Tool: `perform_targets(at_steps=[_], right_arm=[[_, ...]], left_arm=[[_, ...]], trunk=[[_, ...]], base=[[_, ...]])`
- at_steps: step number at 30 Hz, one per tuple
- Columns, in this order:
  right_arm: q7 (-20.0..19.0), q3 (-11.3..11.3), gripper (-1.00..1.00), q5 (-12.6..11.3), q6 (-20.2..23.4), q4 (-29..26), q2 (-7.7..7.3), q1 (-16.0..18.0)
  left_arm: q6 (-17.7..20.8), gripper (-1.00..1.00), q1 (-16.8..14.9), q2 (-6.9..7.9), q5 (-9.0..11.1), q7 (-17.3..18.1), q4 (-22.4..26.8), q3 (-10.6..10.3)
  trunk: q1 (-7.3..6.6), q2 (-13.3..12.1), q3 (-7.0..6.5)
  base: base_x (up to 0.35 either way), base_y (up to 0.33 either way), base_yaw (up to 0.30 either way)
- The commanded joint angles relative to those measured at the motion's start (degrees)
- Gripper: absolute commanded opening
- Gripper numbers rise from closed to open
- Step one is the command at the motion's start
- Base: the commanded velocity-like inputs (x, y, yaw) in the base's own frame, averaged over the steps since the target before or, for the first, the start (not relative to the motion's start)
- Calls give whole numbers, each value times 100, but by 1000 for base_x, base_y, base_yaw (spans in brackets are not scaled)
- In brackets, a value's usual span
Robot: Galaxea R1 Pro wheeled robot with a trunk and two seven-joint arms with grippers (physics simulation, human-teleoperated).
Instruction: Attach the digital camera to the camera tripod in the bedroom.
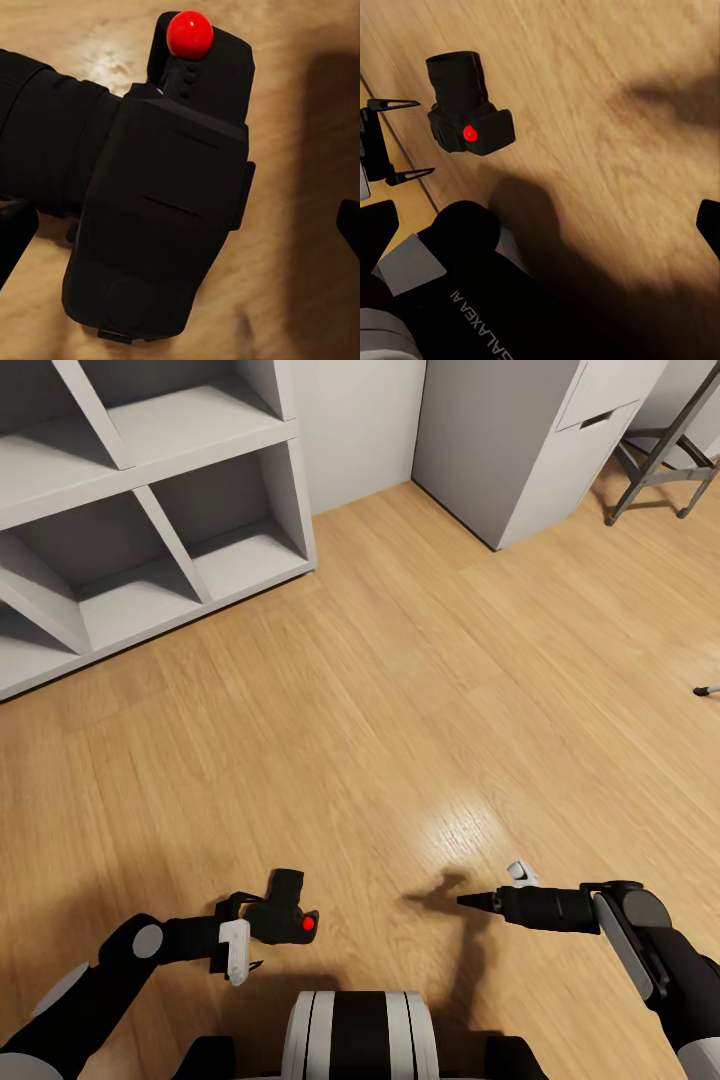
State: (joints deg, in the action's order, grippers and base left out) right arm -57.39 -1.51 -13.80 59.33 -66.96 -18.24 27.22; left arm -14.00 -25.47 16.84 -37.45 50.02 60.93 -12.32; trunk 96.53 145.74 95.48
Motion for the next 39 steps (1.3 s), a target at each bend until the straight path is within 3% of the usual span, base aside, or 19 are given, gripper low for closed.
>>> perform_targets(at_steps=[1, 7, 8, 10, 27, 31, 39], right_arm=[[-29, -5, 100, 18, 18, -1, 1, 2], [-27, -4, 100, 18, 18, -1, 5, 1], [-27, -3, 100, 18, 18, -1, 5, 0], [-27, -2, 100, 18, 18, -1, 5, 1], [-27, 1, 100, 22, 18, -1, 5, 2], [-25, 1, 100, 25, 18, -1, 5, 2], [-19, -4, 100, 24, 15, -1, 5, 2]], left_arm=[[-33, 100, -2, 3, -41, -5, 6, -8], [-30, 100, -2, -15, -47, -301, 5, 255], [-27, 100, -2, -27, -57, -428, -3, 427], [-25, 100, 1, -38, -66, -476, -2, 489], [-24, 100, 7, -55, -99, -539, -91, 554], [19, 100, 7, -131, -115, -593, -102, 549], [207, 100, 2, -261, -382, -689, -98, 551]], trunk=[[-1, 1, 3], [-1, 1, 3], [-1, 1, 3], [-1, 1, 3], [-1, 1, 3], [-1, 1, 3], [-1, 1, 3]], base=[[0, 0, 0], [0, 0, 0], [0, 0, 0], [0, 0, 0], [0, 0, 0], [0, 0, 0], [0, 0, 0]])
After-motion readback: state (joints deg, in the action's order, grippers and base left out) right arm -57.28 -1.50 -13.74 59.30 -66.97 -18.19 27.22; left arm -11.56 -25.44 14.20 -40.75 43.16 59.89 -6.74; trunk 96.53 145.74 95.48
